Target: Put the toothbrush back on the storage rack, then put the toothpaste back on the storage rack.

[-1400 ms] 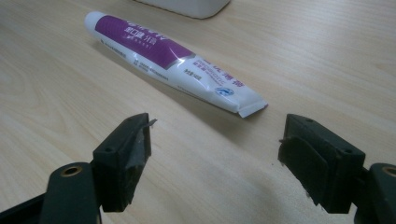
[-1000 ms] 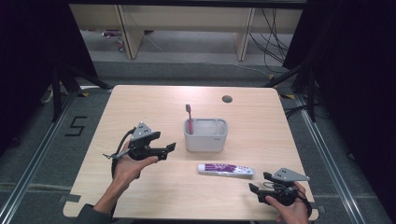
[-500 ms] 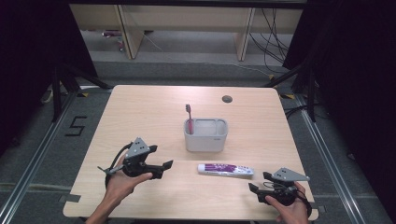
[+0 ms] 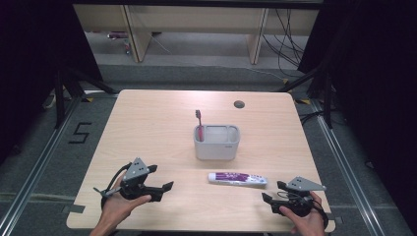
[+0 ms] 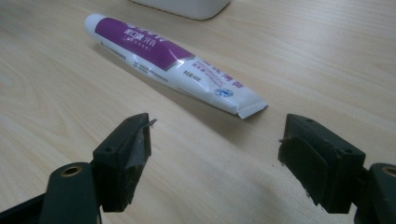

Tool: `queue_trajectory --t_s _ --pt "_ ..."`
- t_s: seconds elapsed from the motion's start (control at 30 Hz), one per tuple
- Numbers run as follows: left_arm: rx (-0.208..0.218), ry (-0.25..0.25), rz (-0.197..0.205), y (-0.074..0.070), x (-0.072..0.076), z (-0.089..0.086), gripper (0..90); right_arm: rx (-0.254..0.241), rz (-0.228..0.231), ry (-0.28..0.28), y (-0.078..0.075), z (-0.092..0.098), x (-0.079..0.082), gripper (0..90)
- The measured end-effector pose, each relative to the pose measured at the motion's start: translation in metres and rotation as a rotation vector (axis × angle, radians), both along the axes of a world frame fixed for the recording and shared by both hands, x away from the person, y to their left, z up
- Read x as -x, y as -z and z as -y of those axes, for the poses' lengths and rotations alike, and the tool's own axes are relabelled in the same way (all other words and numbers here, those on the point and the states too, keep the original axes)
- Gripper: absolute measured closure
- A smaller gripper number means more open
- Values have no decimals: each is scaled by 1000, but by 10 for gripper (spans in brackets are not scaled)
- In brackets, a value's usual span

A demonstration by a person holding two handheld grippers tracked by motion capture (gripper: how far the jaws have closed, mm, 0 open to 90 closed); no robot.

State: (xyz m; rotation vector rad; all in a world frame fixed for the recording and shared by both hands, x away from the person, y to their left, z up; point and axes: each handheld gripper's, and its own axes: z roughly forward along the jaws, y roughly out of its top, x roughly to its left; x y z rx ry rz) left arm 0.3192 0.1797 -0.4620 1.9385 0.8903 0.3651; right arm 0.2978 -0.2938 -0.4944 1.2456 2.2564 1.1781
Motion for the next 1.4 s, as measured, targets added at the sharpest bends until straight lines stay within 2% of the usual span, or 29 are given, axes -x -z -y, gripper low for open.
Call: queue_trajectory --t_s 0.07,0.13,0.17,0.2,0.23,0.4,0.43,0.47,0.5,0.53,0.57,0.6,0.7,0.73,0.77,0.83,0.93,0.97,1.03,1.07,1.1,1.2,1.23,1.4 --pt "-2 -6 -7 3 4 -3 165 11 7 9 1 0 -1 249" --pt "-7 -5 -9 7 8 -5 165 0 1 -1 0 0 0 249" --pt "-22 -5 -15 9 11 -7 165 0 0 -2 0 0 0 248" --pt "-26 -11 -16 10 13 -7 165 -16 -26 21 0 -2 3 248" --pt "-31 -13 -20 13 17 -9 165 12 11 -3 0 1 0 249" --pt "-45 -12 -29 19 25 -11 165 6 1 5 0 -1 1 248" --pt "-52 -17 -33 20 27 -11 165 10 -6 3 0 -1 1 248" --pt "-67 -17 -29 21 29 -12 165 19 7 -2 0 0 1 249" --pt "-94 -2 -30 22 31 -16 165 11 -3 -1 -1 -1 2 249" --pt "-94 -2 -30 22 31 -16 165 11 -3 -1 -1 -1 2 249" --pt "-66 -24 -33 25 34 -14 165 21 6 -3 0 0 1 248" --pt "-66 -24 -33 25 34 -14 165 21 6 -3 0 0 1 248" --pt "-91 -11 -33 26 38 -18 165 22 7 -2 0 0 1 249" --pt "-88 -14 -36 27 39 -18 165 7 -7 -2 0 -1 1 248" --pt "-74 -24 -33 27 41 -17 165 19 7 -4 -1 0 1 249" --pt "-93 -10 -39 29 46 -20 166 7 -3 7 0 -2 2 248" --pt "-86 -10 -41 31 48 -21 165 14 -8 6 -1 -2 2 249" --pt "-105 -6 -50 30 50 -22 165 17 0 -1 0 -1 1 248" --pt "-122 -4 -45 32 52 -24 166 19 1 -4 0 -1 1 248" --pt "-95 -22 -47 33 55 -22 166 19 1 -4 0 -1 1 248" --pt "-133 -16 -46 34 56 -24 165 16 0 -5 0 -1 1 248" --pt "-175 -18 -35 37 58 -24 166 29 16 -11 -1 -1 1 248" --pt "-158 -18 -42 37 59 -23 166 26 17 -5 0 -2 1 248" --pt "-153 -21 -44 39 60 -24 166 12 -4 -21 0 -4 0 249"
